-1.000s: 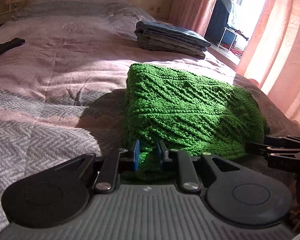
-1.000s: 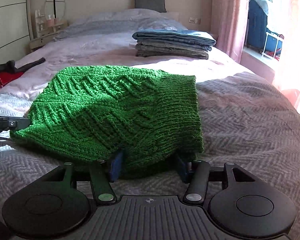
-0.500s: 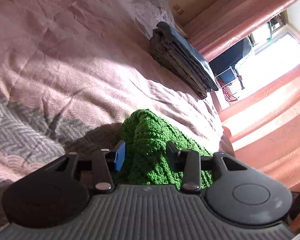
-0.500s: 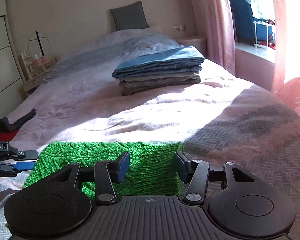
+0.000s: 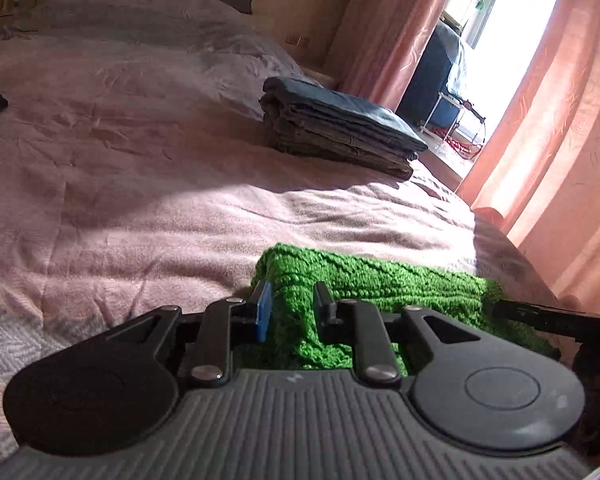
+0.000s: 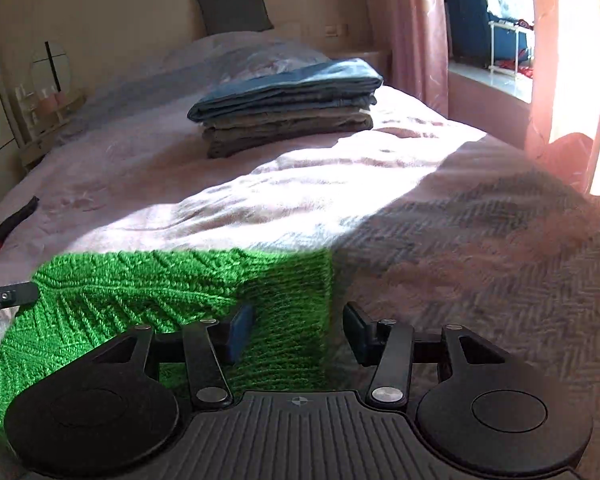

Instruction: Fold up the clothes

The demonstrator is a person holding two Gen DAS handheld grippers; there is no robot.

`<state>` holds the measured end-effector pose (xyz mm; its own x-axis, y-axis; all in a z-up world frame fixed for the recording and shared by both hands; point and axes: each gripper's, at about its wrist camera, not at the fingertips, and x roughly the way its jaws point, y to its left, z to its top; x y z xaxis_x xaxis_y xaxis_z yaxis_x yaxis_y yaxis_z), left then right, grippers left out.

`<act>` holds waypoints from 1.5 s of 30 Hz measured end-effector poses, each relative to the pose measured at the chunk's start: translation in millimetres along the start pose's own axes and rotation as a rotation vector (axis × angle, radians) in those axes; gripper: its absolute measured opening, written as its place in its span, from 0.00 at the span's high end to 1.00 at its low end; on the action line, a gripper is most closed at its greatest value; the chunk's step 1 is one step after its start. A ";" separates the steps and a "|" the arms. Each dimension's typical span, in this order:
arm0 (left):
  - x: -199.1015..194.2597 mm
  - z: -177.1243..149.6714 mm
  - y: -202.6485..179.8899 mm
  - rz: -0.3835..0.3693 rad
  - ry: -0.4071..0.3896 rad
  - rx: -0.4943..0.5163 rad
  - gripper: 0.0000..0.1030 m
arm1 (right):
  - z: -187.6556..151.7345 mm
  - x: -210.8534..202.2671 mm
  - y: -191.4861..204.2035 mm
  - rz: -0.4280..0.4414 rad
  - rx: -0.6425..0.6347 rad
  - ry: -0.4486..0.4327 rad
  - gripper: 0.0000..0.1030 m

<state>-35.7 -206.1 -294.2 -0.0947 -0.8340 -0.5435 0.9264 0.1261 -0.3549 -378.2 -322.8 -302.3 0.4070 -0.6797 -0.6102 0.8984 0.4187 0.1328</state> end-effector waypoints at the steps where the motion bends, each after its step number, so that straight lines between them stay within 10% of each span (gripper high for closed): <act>1: -3.4 6.0 2.4 -0.010 -0.017 -0.022 0.83 | 4.4 -5.0 1.8 -0.017 -0.012 -0.021 0.53; 13: 68.2 -12.1 -2.0 0.050 0.101 0.065 0.87 | 4.9 -5.5 12.1 0.022 -0.052 -0.031 0.53; 23: -57.7 -25.0 -28.6 0.086 -0.043 0.094 0.88 | -18.6 -62.8 -3.3 0.079 0.054 -0.052 0.53; 36: -98.6 -83.7 2.7 -0.151 0.022 -0.553 0.79 | -67.4 -94.1 -58.1 0.396 0.756 0.024 0.53; 45: -83.4 -87.2 6.2 -0.149 0.031 -0.675 0.78 | -62.8 -71.8 -64.8 0.395 0.844 0.051 0.53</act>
<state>-53.9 -88.9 -317.5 -0.2227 -0.8541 -0.4701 0.4738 0.3266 -0.8178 -476.0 -263.3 -316.2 0.7189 -0.5457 -0.4306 0.5269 0.0237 0.8496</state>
